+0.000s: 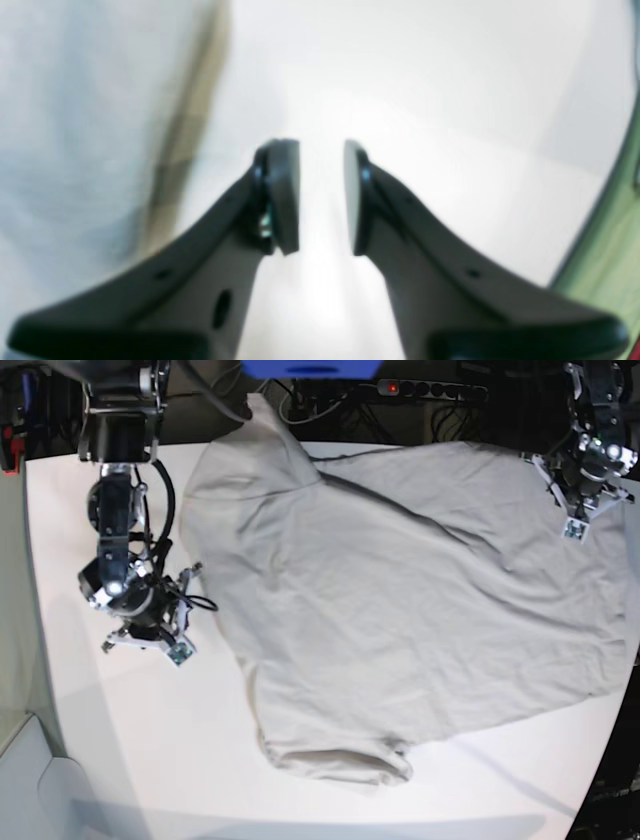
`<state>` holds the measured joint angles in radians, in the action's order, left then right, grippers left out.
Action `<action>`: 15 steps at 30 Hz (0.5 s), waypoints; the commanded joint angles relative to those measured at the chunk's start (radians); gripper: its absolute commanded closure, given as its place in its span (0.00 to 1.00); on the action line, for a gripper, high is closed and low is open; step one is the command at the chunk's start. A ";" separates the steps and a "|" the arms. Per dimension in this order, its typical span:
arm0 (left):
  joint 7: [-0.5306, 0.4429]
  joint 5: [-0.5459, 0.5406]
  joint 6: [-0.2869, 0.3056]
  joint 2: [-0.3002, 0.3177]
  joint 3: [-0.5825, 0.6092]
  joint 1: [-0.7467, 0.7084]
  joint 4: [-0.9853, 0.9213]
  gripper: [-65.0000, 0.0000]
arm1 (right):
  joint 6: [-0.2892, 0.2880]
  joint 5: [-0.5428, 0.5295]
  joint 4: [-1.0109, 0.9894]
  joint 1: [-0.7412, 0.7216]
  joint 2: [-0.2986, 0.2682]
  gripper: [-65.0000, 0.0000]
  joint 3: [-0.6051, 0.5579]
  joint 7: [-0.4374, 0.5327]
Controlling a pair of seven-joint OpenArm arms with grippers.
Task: Layout the t-shirt on the table in an organized manner, then fold the t-shirt properly
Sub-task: 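Release the t-shirt and lower the right gripper onto its sleeve edge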
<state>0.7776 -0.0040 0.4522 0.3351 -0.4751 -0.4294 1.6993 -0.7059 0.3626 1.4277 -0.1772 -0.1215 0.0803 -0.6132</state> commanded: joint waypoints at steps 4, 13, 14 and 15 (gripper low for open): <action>-0.008 0.000 -0.005 0.014 -0.006 -0.004 0.017 1.00 | 0.008 -0.021 0.057 -0.022 0.027 0.59 -0.001 0.022; 0.147 0.003 -0.005 -0.041 -0.004 0.113 0.134 1.00 | 0.008 -0.044 0.058 -0.026 0.087 0.49 -0.003 0.019; 0.164 0.003 -0.005 -0.043 -0.001 0.128 0.150 1.00 | 0.008 -0.044 0.058 -0.026 0.089 0.49 -0.003 0.017; 0.182 0.000 -0.005 -0.044 0.002 0.140 0.163 1.00 | 0.008 -0.044 0.058 -0.026 0.092 0.49 -0.004 0.006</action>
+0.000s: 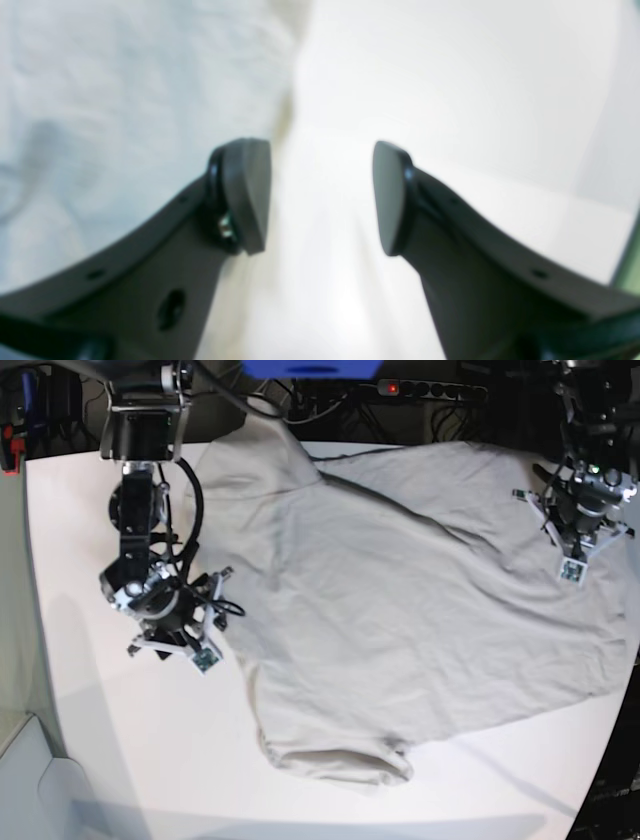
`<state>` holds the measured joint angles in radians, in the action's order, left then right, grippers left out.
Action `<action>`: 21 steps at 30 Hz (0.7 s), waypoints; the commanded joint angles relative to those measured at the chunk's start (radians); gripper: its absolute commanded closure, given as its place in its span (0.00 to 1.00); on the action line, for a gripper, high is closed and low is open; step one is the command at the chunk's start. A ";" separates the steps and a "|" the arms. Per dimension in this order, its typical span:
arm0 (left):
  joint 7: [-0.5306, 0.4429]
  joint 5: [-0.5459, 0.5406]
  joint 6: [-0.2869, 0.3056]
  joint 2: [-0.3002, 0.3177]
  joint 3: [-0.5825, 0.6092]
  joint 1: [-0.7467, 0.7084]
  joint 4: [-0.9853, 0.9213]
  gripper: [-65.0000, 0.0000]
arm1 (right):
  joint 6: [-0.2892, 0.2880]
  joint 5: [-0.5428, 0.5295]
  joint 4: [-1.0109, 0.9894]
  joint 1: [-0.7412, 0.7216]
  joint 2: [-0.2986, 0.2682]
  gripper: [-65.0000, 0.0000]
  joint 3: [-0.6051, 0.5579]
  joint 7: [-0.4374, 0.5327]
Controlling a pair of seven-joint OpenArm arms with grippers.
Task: Layout the t-shirt on the table in an organized manner, then fold the t-shirt properly
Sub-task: 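Release the t-shirt and lower the right gripper onto its sleeve edge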
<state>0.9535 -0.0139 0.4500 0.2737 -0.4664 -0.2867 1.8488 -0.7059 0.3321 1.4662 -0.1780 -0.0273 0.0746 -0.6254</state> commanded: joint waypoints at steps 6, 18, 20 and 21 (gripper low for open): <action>0.019 0.013 -0.003 -0.004 -0.007 0.025 0.018 1.00 | 0.008 -0.014 0.009 -0.068 0.036 0.49 0.006 -0.060; 0.014 0.013 -0.003 -0.001 -0.015 0.001 0.022 1.00 | 0.008 -0.014 -0.220 -0.148 0.063 0.49 0.008 -0.067; 0.014 0.013 -0.003 -0.001 -0.015 -0.006 0.024 1.00 | 0.008 -0.014 -0.224 -0.148 0.073 0.49 0.008 -0.070; 0.014 0.013 -0.003 -0.001 -0.015 -0.006 0.024 1.00 | 0.008 -0.014 -0.224 -0.147 0.079 0.49 0.008 -0.067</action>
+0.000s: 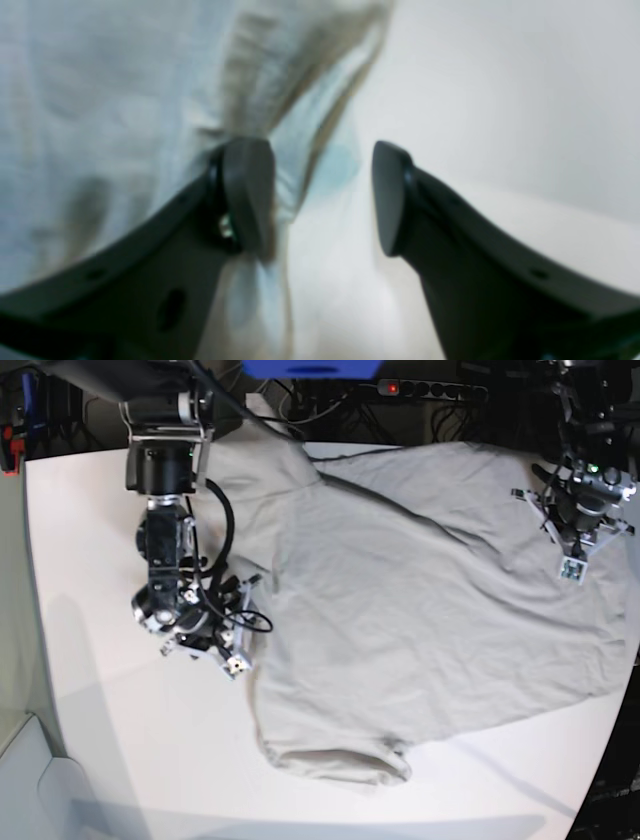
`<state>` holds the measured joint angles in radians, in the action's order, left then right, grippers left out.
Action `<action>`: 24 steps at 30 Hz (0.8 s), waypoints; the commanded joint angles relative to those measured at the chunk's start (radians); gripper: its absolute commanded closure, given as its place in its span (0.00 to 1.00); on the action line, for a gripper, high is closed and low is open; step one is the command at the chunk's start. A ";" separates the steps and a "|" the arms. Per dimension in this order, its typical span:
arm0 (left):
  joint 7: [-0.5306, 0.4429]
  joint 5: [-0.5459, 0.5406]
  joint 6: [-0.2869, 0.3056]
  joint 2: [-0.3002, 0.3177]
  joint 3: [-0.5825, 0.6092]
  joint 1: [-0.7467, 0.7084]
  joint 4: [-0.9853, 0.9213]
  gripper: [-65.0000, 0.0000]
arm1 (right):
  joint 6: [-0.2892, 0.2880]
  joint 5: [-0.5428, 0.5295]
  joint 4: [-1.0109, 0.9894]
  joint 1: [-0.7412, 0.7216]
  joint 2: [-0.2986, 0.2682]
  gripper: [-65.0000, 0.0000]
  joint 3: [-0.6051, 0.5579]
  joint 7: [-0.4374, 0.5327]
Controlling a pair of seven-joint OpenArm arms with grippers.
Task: Layout the t-shirt on the table in an organized manner, then fold the t-shirt properly
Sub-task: 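Release the t-shirt and lower the right gripper onto its sleeve edge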
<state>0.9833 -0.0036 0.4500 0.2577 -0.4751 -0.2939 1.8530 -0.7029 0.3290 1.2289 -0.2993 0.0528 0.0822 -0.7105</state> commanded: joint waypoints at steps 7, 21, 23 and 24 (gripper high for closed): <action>-0.016 0.003 -0.003 0.015 -0.006 0.002 0.020 1.00 | 0.005 -0.011 -0.031 -0.025 0.025 0.53 -0.003 0.015; -0.016 0.003 -0.003 0.015 -0.007 0.002 0.020 1.00 | 0.005 -0.005 0.093 -0.004 -0.015 1.00 -0.009 0.004; -0.016 0.003 -0.003 0.015 -0.007 0.002 0.020 1.00 | 0.005 0.002 0.222 0.022 -0.015 1.00 -0.022 -0.031; -0.016 0.003 -0.003 0.015 -0.007 0.002 0.020 1.00 | 0.005 0.019 0.282 0.033 -0.014 1.00 -0.049 -0.047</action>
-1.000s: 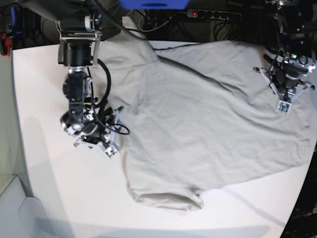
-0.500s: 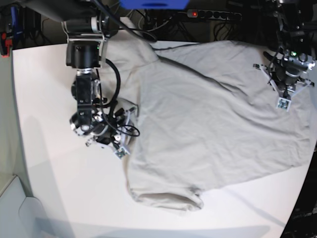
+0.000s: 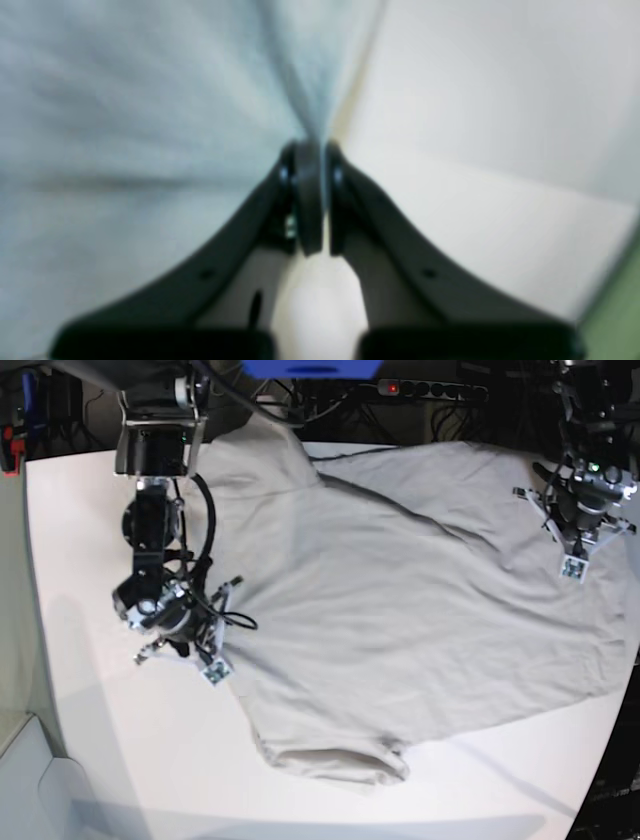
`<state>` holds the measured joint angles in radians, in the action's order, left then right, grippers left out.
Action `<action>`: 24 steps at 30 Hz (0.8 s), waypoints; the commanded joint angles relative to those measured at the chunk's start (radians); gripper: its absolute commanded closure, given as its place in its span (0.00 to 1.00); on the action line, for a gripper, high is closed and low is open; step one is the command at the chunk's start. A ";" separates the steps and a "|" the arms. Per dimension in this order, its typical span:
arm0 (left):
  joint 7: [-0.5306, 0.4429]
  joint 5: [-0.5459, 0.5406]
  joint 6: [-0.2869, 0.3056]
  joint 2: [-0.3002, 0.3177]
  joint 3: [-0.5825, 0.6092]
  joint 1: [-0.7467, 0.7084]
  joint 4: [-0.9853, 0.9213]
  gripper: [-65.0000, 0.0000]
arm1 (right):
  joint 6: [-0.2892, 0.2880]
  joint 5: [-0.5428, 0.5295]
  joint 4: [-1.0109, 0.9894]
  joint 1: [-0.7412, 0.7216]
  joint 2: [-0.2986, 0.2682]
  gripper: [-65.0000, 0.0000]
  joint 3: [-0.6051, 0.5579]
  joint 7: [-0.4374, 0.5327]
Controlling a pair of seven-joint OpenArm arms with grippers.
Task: Layout the t-shirt on the table in an organized manner, then fold the t-shirt properly
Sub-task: 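Release the t-shirt and lower the right gripper onto its sleeve edge, then grasp the sleeve fabric with the right gripper and drag it toward the hem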
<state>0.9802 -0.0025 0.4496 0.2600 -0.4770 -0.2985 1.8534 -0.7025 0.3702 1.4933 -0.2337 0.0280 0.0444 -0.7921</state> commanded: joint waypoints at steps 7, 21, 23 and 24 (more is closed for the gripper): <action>-0.013 0.002 -0.002 0.012 -0.006 0.008 0.021 1.00 | 0.004 0.234 0.287 0.092 0.025 1.00 -0.404 0.023; -0.014 0.002 -0.002 0.012 -0.006 -0.009 0.039 1.00 | 0.004 0.372 0.083 0.178 0.028 1.00 -0.680 0.024; -0.014 0.002 -0.002 0.012 -0.006 -0.005 0.041 1.00 | 0.004 0.372 0.114 0.178 0.022 1.00 -0.680 0.020; -0.014 0.002 -0.002 0.012 -0.006 -0.003 0.039 1.00 | 0.004 0.372 0.140 0.179 0.011 1.00 -0.679 0.020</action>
<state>0.9760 -0.0040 0.4496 0.2600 -0.4767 -0.3054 1.8740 -0.7052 0.7334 1.6089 -0.0380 0.0334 -0.6361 -0.7765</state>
